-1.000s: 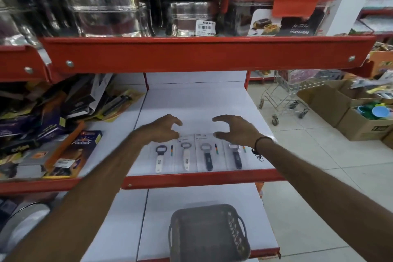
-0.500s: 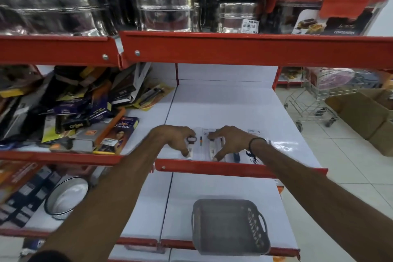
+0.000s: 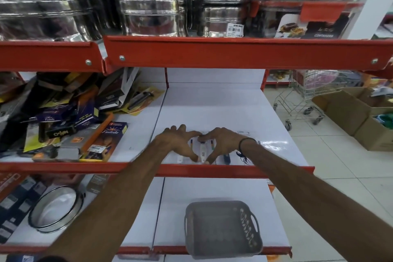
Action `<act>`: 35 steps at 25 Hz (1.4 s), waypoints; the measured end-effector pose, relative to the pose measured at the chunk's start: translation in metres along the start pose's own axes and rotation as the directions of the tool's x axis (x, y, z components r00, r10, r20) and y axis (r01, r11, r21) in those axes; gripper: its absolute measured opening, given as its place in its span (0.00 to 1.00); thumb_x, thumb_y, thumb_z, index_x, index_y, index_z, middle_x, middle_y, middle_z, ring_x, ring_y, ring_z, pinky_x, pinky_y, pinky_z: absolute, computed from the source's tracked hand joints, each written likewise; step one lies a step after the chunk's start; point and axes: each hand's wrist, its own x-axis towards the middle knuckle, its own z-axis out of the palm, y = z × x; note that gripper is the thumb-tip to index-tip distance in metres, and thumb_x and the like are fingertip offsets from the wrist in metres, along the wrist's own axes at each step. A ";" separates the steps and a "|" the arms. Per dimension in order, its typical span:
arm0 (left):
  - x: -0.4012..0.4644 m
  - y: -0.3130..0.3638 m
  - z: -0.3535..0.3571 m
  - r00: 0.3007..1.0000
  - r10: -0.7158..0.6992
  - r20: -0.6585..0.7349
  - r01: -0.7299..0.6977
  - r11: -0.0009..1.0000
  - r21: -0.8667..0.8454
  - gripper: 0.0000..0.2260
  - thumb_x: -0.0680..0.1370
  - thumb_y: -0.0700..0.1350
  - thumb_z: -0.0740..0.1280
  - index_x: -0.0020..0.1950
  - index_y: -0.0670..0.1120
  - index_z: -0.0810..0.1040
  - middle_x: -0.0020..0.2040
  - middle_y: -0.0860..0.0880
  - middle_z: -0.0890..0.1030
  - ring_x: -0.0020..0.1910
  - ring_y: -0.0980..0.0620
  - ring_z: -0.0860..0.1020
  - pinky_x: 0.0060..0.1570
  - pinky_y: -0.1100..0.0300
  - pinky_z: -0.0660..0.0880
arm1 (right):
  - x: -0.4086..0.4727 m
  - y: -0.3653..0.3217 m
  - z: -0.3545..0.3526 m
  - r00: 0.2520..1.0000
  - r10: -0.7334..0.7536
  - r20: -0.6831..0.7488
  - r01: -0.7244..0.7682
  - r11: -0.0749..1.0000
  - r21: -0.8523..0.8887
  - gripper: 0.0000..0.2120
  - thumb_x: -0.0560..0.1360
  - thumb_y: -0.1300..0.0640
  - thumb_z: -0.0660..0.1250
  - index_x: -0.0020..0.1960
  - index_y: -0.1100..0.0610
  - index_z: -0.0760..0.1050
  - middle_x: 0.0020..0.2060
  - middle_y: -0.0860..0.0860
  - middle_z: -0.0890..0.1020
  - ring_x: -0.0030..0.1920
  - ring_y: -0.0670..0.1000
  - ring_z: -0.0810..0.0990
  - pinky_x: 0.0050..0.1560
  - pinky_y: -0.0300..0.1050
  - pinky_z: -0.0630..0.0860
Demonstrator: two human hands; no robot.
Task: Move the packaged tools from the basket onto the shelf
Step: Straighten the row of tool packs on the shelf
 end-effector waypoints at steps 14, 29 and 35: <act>0.010 0.009 -0.007 0.999 -0.023 0.028 0.022 0.998 0.053 0.43 0.63 0.68 0.74 0.74 0.62 0.61 0.74 0.45 0.63 0.70 0.40 0.67 0.65 0.46 0.68 | -0.033 0.055 -0.027 0.985 0.144 0.095 -0.134 0.985 -0.105 0.56 0.60 0.40 0.81 0.79 0.48 0.55 0.79 0.49 0.57 0.79 0.53 0.55 0.77 0.53 0.53; 0.013 0.023 -0.020 0.998 -0.041 0.054 0.031 0.985 0.169 0.43 0.63 0.67 0.73 0.75 0.56 0.63 0.74 0.49 0.64 0.72 0.43 0.65 0.64 0.48 0.67 | -0.031 0.051 -0.026 0.986 0.130 0.100 -0.107 0.973 -0.204 0.51 0.63 0.41 0.80 0.78 0.49 0.58 0.79 0.50 0.58 0.78 0.54 0.56 0.77 0.55 0.55; 0.019 0.048 -0.018 1.000 -0.005 -0.006 0.005 1.000 0.023 0.44 0.65 0.70 0.69 0.75 0.53 0.61 0.73 0.46 0.71 0.67 0.43 0.73 0.65 0.47 0.68 | -0.027 0.048 -0.027 0.988 0.115 0.100 -0.084 0.959 -0.270 0.49 0.62 0.39 0.79 0.77 0.50 0.61 0.76 0.51 0.65 0.74 0.55 0.64 0.73 0.54 0.62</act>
